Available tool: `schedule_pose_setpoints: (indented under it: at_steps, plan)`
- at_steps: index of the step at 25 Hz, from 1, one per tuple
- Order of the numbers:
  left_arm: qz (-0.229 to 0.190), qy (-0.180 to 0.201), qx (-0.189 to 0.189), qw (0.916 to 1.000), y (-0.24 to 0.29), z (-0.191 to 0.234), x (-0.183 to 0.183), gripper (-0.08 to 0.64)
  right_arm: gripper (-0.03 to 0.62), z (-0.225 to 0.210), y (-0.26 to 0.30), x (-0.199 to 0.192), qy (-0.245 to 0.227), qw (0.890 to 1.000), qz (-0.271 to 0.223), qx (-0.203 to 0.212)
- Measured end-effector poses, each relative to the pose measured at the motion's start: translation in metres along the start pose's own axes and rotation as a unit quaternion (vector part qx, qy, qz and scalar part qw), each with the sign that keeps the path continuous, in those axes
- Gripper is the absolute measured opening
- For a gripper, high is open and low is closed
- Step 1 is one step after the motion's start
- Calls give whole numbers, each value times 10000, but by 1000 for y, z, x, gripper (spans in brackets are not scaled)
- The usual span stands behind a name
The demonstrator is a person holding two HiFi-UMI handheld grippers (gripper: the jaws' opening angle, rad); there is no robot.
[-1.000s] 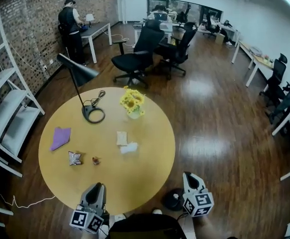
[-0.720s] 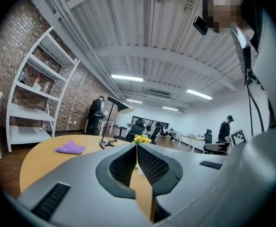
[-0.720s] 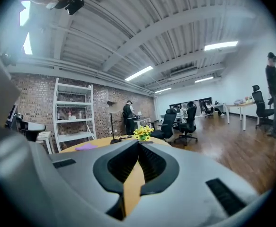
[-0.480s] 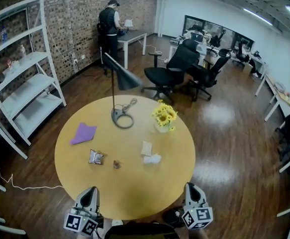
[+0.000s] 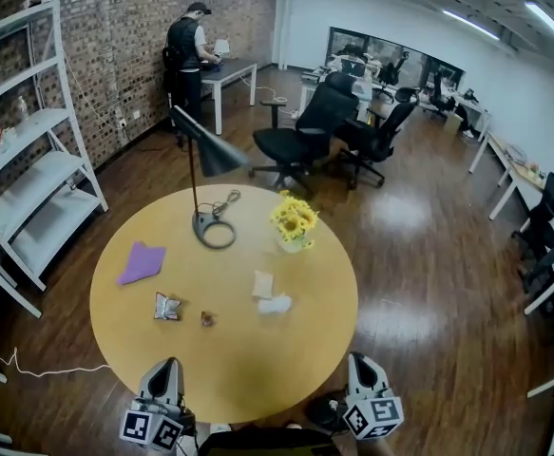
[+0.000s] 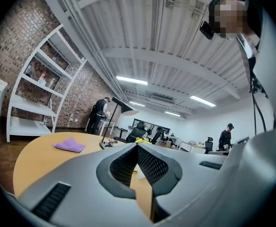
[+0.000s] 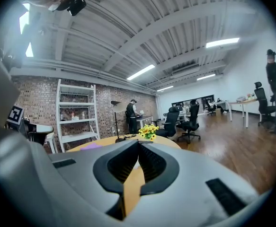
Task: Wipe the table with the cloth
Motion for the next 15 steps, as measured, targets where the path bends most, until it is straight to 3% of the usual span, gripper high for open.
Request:
schedule_pose_setpoints:
  at_steps: [15]
  plan:
    - [21,-108,-8,9999,4,1,-4,2,3,2,12,-8,-50,9996,254,81]
Point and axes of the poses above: the fingertips, and each gripper's own axes: y forward along the fingers, z to its left, x out of its top, the point moved 4 cm from there along -y, backward along the fingers, and after that the axes turned 9 degrees about -x, right-handed, at the moved point
